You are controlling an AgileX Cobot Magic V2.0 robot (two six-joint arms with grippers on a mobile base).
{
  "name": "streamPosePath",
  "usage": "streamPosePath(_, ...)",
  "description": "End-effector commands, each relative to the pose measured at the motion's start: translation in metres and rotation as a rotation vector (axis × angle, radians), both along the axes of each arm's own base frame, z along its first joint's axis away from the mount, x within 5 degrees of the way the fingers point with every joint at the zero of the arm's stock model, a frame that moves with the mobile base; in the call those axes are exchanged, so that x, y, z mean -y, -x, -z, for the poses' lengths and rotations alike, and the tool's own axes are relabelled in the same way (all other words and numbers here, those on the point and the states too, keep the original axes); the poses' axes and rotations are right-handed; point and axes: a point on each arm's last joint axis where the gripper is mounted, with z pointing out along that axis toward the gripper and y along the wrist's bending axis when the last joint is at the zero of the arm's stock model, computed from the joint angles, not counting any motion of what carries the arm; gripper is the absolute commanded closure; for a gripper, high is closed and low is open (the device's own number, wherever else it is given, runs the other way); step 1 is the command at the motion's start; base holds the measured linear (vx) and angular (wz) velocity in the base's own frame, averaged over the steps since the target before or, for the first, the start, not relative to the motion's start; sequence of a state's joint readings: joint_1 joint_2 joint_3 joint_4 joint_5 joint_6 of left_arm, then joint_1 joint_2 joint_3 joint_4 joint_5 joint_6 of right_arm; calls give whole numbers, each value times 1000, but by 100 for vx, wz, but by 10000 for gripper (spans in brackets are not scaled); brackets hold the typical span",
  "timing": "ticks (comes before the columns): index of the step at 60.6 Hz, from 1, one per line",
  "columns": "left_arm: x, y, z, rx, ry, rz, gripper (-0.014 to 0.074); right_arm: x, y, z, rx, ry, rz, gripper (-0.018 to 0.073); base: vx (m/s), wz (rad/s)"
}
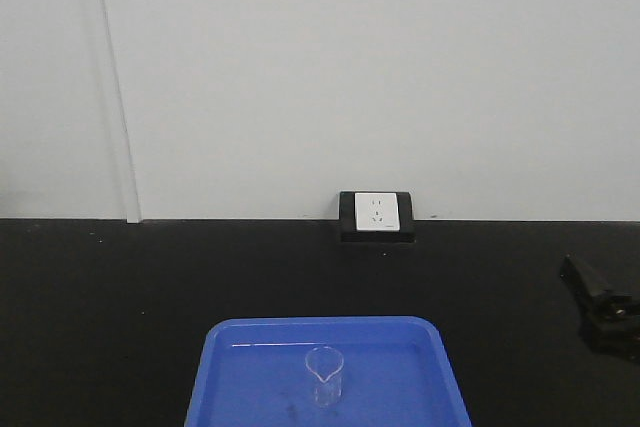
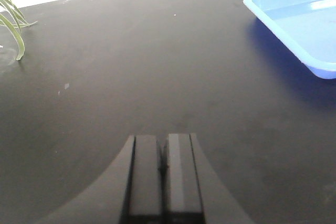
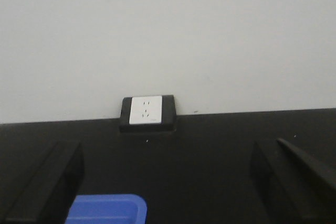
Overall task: Move beaker to silver tray on left bench
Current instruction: 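Reach the right gripper to the glass beaker and close around it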
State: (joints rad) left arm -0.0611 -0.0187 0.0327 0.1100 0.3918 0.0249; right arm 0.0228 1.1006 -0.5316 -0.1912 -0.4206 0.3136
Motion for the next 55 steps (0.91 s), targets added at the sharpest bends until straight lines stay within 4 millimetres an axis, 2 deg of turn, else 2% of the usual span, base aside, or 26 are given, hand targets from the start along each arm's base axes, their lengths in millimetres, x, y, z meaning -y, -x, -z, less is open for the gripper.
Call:
streamPosePath(1,1,-2,-1,69,9,12,595,-8,-16,1,39,24,-96,-139,0,0)
streamPosePath(10,1,-2,-1,69,9,12,595,-29,-38,43,-63,40,-330,-108,0,0)
streamPosePath(17,1,-2,-1,69,9,12,595,-45,-48,72,-64,-30,-524,-84,0,0)
streamPosePath(26,1,-2,-1,69,9,12,595,-54,-66,100,-31,-130,-631,-58,0,0)
streamPosePath(34,1,-2,-1,69,9,12,595,-58,-84,113,-9,-106,-690,-53,0,0)
streamPosePath(41,1,-2,-1,69,9,12,595,-65,-102,115,-29,6,-738,-46,0,0)
streamPosePath(50,1,-2,-1,69,9,12,595,-96,-122,115,-102,218,-766,-41,0,0)
streamPosePath(55,1,-2,-1,69,9,12,595,-112,-130,118,-149,275,-753,-37,0,0)
